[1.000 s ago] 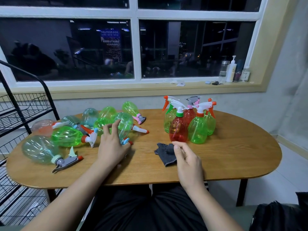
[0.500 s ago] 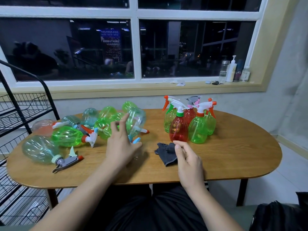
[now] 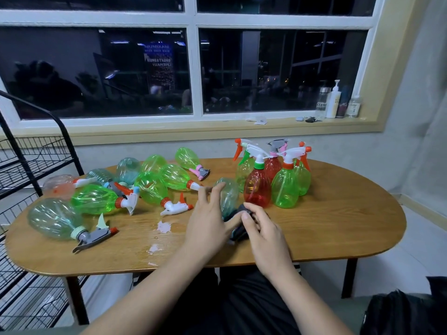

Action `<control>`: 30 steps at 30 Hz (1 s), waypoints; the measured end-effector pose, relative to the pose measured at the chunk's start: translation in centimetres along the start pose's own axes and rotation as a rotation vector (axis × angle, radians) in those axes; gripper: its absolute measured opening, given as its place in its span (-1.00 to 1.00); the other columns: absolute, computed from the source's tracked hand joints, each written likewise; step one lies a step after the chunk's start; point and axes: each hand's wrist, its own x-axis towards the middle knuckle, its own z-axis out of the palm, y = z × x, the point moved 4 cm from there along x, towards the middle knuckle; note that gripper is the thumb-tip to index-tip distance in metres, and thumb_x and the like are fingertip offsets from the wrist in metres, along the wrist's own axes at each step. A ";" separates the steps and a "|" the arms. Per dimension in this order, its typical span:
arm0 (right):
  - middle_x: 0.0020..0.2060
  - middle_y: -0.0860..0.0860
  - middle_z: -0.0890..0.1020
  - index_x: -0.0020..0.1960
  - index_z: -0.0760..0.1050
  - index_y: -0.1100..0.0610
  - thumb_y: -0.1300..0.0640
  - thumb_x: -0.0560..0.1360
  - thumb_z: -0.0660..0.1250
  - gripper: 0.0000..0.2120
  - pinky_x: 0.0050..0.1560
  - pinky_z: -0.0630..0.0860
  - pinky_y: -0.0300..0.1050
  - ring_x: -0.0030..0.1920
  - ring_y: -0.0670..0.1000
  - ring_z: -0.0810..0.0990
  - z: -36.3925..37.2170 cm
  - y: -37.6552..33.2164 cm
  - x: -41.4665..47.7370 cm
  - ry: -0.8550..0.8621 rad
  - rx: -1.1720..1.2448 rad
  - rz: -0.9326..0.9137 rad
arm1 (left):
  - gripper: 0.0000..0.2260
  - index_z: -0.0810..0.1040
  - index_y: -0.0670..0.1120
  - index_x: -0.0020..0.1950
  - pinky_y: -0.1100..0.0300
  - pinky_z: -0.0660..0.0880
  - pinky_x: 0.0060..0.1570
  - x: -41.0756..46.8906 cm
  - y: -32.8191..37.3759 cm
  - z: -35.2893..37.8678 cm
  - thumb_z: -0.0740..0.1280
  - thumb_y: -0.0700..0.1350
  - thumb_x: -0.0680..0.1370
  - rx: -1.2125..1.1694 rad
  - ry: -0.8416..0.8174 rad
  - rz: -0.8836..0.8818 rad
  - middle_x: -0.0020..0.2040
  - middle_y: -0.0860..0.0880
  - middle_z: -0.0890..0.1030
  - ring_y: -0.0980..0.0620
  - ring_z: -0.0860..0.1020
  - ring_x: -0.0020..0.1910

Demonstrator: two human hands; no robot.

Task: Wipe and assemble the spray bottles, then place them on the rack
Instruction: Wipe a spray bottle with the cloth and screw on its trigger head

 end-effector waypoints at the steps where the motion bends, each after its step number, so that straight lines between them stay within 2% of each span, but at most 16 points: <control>1: 0.27 -0.26 0.64 0.43 0.48 -0.22 -0.36 0.65 0.15 -0.56 0.35 0.54 0.07 0.31 -0.15 0.59 0.0 0.0 0.1 -0.006 -0.007 0.003 | -0.31 0.28 0.16 0.57 -0.06 0.63 0.02 0.2 0.1 -0.3 0.38 0.38 0.52 -0.024 0.010 -0.009 0.36 0.07 0.32 -0.03 0.54 0.27; 3: 0.29 -0.25 0.63 0.46 0.45 -0.24 -0.41 0.63 0.10 -0.51 0.36 0.53 0.08 0.32 -0.14 0.58 0.1 -0.1 0.1 -0.045 -0.034 0.009 | -0.41 0.36 0.13 0.51 -0.06 0.61 0.10 0.7 -0.2 -0.8 0.41 0.29 0.55 -0.069 0.034 -0.001 0.33 0.10 0.36 0.01 0.53 0.27; 6: 0.33 -0.23 0.60 0.51 0.38 -0.27 -0.39 0.66 0.09 -0.52 0.36 0.51 0.05 0.35 -0.13 0.55 0.3 -0.5 -0.2 -0.130 -0.100 0.009 | -0.49 0.44 0.10 0.48 -0.08 0.50 0.33 2.3 -1.7 -1.0 0.45 0.16 0.57 -0.056 0.041 0.058 0.38 0.08 0.38 0.01 0.45 0.39; 8: 0.37 -0.22 0.58 0.53 0.36 -0.26 -0.36 0.68 0.09 -0.52 0.35 0.50 0.02 0.36 -0.13 0.53 0.3 -0.8 -0.3 -0.154 -0.141 -0.007 | -0.46 0.38 0.12 0.54 -0.10 0.44 0.42 3.3 -2.7 -0.7 0.43 0.15 0.59 -0.044 -0.040 0.071 0.51 0.08 0.36 0.01 0.39 0.49; 11: 0.42 -0.23 0.56 0.56 0.34 -0.23 -0.35 0.68 0.10 -0.50 0.29 0.47 -0.08 0.36 -0.16 0.51 0.4 -1.1 -0.3 -0.178 -0.177 -0.032 | -0.40 0.26 0.16 0.62 -0.04 0.39 0.49 4.1 -3.4 0.3 0.41 0.14 0.63 -0.104 -0.246 0.058 0.63 0.13 0.29 0.04 0.37 0.55; 14: 0.47 -0.25 0.50 0.60 0.29 -0.25 -0.36 0.68 0.09 -0.47 0.25 0.42 -0.17 0.41 -0.19 0.46 0.5 -1.2 -0.6 -0.199 -0.213 -0.050 | -0.36 0.26 0.15 0.61 0.13 0.41 0.38 4.7 -3.7 0.3 0.46 0.11 0.61 -0.103 -0.298 0.083 0.61 0.14 0.30 0.05 0.42 0.50; 16: 0.50 -0.26 0.46 0.61 0.27 -0.25 -0.31 0.69 0.13 -0.49 0.33 0.42 -0.16 0.46 -0.18 0.42 0.5 -1.2 -0.7 -0.177 -0.205 -0.058 | -0.29 0.28 0.15 0.60 0.19 0.40 0.28 5.3 -3.9 0.0 0.54 0.12 0.53 -0.101 -0.277 0.069 0.52 0.12 0.33 0.05 0.45 0.42; 18: 0.51 -0.29 0.43 0.62 0.25 -0.26 -0.25 0.70 0.19 -0.50 0.43 0.40 -0.15 0.49 -0.22 0.39 0.3 -1.3 -0.9 -0.127 -0.156 -0.066 | -0.17 0.25 0.16 0.63 0.18 0.39 0.30 5.8 -4.3 0.1 0.59 0.17 0.46 -0.100 -0.279 0.040 0.41 0.09 0.30 0.04 0.43 0.38; 22: 0.52 -0.35 0.37 0.65 0.24 -0.20 -0.16 0.72 0.23 -0.48 0.43 0.22 -0.47 0.53 -0.36 0.27 0.0 -2.3 -2.4 -0.082 -0.119 -0.164 | 0.01 0.29 0.06 0.66 0.06 0.39 0.44 6.4 -5.1 0.3 0.57 0.38 0.30 -0.017 -0.267 0.022 0.29 0.08 0.25 0.01 0.35 0.38; 25: 0.49 -0.32 0.42 0.65 0.26 -0.17 -0.13 0.73 0.23 -0.50 0.46 0.28 -0.39 0.53 -0.29 0.33 0.0 -2.8 -3.4 -0.068 -0.115 -0.248 | 0.08 0.33 0.04 0.61 0.01 0.45 0.41 6.7 -5.4 0.1 0.42 0.53 0.20 -0.006 -0.270 0.016 0.32 0.07 0.28 0.01 0.41 0.37; 28: 0.51 -0.22 0.46 0.65 0.31 -0.02 -0.07 0.72 0.23 -0.48 0.47 0.34 -0.32 0.53 -0.21 0.40 -0.6 -3.4 -3.5 0.060 -0.079 -0.336 | 0.11 0.32 0.00 0.58 0.01 0.50 0.38 6.9 -5.9 0.2 0.51 0.54 0.18 -0.065 -0.303 -0.018 0.43 0.09 0.31 0.05 0.48 0.38; 30: 0.54 -0.18 0.45 0.66 0.30 0.05 -0.04 0.72 0.23 -0.47 0.48 0.34 -0.31 0.55 -0.19 0.39 -1.1 -3.9 -3.2 0.147 -0.053 -0.361 | 0.08 0.27 0.01 0.57 0.09 0.51 0.29 6.9 -5.9 0.4 0.60 0.46 0.22 -0.096 -0.326 -0.049 0.49 0.06 0.40 0.06 0.52 0.36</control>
